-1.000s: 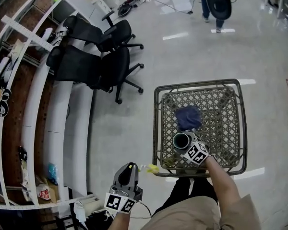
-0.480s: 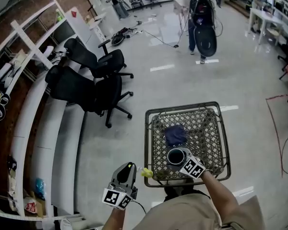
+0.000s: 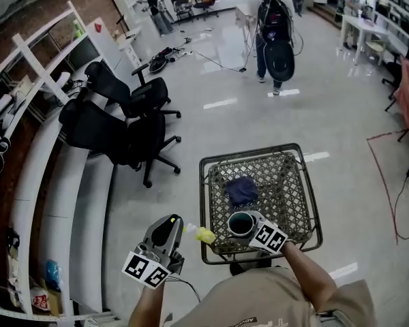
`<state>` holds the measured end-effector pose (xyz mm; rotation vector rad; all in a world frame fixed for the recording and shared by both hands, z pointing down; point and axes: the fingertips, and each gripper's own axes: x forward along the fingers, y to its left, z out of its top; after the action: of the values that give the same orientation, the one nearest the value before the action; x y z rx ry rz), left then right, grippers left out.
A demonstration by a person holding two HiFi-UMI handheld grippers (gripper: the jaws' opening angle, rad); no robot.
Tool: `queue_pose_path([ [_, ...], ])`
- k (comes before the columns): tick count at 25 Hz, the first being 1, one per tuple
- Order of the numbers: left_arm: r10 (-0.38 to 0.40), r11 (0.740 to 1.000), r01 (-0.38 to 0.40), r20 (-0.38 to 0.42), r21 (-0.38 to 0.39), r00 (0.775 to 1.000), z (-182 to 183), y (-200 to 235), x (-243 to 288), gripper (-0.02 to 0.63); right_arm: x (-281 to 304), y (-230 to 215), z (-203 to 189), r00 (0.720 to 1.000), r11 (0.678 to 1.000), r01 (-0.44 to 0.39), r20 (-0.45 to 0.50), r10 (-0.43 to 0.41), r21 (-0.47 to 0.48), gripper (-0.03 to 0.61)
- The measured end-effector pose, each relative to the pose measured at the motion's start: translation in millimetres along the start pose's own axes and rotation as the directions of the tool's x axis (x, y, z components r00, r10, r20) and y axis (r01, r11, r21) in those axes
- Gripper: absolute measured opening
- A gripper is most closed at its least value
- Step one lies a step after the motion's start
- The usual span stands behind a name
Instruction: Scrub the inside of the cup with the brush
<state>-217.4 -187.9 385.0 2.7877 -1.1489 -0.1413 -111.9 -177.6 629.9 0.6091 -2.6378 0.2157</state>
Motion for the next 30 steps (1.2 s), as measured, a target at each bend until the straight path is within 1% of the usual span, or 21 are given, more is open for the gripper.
queue_pose_path([
  [1, -0.021, 1.0, 0.02, 0.013, 0.009, 1.0, 13.1, 0.2, 2.9, 0.052, -0.1, 0.8, 6.1, 1.0, 1.0, -0.003, 0.005, 0.003, 0.0, 0.383],
  [3, -0.061, 0.997, 0.059, 0.037, 0.051, 0.997, 39.0, -1.3, 11.7, 0.052, -2.8, -1.8, 16.4, 1.0, 1.0, 0.002, 0.006, -0.002, -0.008, 0.383],
  [6, -0.123, 0.985, 0.115, 0.058, 0.126, 0.991, 72.9, -3.8, 28.8, 0.052, -8.6, -10.2, 32.2, 1.0, 1.0, 0.007, 0.021, -0.007, 0.0, 0.383],
  [8, -0.164, 0.977, 0.152, 0.072, 0.148, 0.984, 93.3, -7.3, 38.0, 0.052, -11.2, -12.6, 37.9, 1.0, 1.0, 0.008, 0.016, -0.008, -0.012, 0.383],
  [10, -0.214, 0.969, 0.199, 0.094, 0.145, 0.972, 114.0, -16.4, 46.4, 0.052, -13.1, -14.9, 37.5, 1.0, 0.999, 0.009, 0.001, -0.009, -0.034, 0.383],
  [13, -0.291, 0.952, 0.275, 0.128, 0.132, 0.948, 143.8, -34.4, 58.0, 0.052, -16.3, -14.1, 27.0, 0.999, 0.999, -0.001, -0.038, -0.001, -0.054, 0.383],
  [17, -0.367, 0.929, 0.355, 0.163, 0.101, 0.916, 173.0, -55.6, 68.8, 0.052, -20.0, -10.5, 20.0, 0.998, 0.996, -0.022, -0.062, 0.017, -0.082, 0.383],
  [19, -0.402, 0.916, 0.398, 0.166, 0.059, 0.901, 175.7, -69.7, 77.4, 0.052, -25.6, -13.2, 21.5, 0.998, 0.995, -0.026, -0.067, 0.019, -0.1, 0.383],
  [21, -0.424, 0.904, 0.427, 0.154, 0.017, 0.892, 171.3, -80.3, 87.0, 0.052, -30.3, -17.5, 30.1, 0.998, 0.992, -0.025, -0.061, 0.018, -0.122, 0.383],
  [24, -0.426, 0.902, 0.431, 0.121, -0.015, 0.896, 158.1, -82.7, 94.4, 0.052, -31.1, -20.6, 46.7, 0.998, 0.987, -0.02, -0.054, 0.011, -0.16, 0.383],
  [27, -0.421, 0.906, 0.424, 0.078, -0.019, 0.904, 141.7, -84.0, 99.8, 0.052, -34.2, -20.9, 59.7, 0.999, 0.98, -0.015, -0.051, 0.005, -0.201, 0.383],
  [30, -0.418, 0.908, 0.419, 0.038, -0.022, 0.908, 125.2, -84.0, 102.4, 0.052, -31.6, -19.1, 69.0, 0.999, 0.977, -0.017, -0.039, 0.009, -0.212, 0.383],
])
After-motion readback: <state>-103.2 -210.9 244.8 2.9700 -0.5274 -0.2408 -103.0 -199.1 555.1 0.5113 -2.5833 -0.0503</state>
